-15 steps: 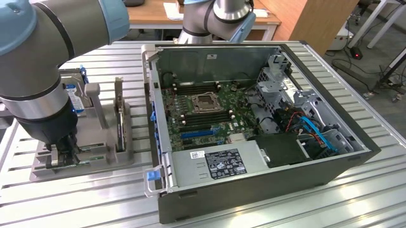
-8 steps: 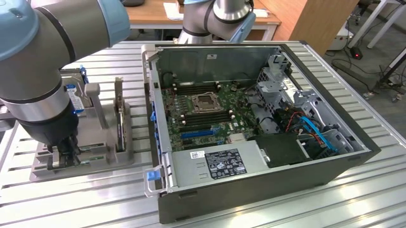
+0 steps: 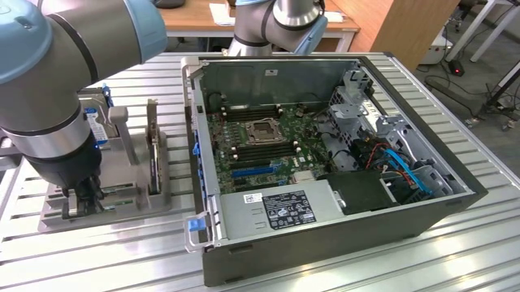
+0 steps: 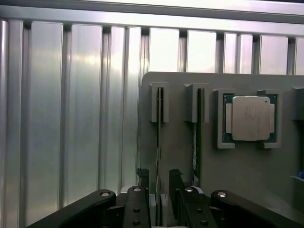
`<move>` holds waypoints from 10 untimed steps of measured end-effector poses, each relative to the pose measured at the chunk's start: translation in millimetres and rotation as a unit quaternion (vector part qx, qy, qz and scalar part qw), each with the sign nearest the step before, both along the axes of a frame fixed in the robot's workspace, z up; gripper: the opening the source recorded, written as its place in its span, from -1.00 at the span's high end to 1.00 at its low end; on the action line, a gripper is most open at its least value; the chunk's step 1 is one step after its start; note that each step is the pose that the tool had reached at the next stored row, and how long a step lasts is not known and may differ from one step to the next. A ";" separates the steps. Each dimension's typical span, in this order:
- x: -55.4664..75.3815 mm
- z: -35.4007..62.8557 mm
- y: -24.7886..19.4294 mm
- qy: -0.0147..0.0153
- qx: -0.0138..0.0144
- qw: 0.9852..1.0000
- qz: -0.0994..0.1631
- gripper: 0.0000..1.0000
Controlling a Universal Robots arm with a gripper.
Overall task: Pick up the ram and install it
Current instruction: 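Pick up the ram and move it above insertion slot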
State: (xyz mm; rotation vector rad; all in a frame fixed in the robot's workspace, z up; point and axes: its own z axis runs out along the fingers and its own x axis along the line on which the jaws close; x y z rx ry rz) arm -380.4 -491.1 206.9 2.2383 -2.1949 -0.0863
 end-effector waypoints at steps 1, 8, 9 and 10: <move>0.0 -0.5 0.0 0.000 0.000 1.000 0.000 0.40; 0.0 -2.7 0.0 0.000 0.000 1.000 0.000 0.40; 0.0 -2.9 0.0 0.000 0.000 1.000 0.000 0.40; 0.0 -2.9 0.0 0.000 0.000 1.000 0.000 0.40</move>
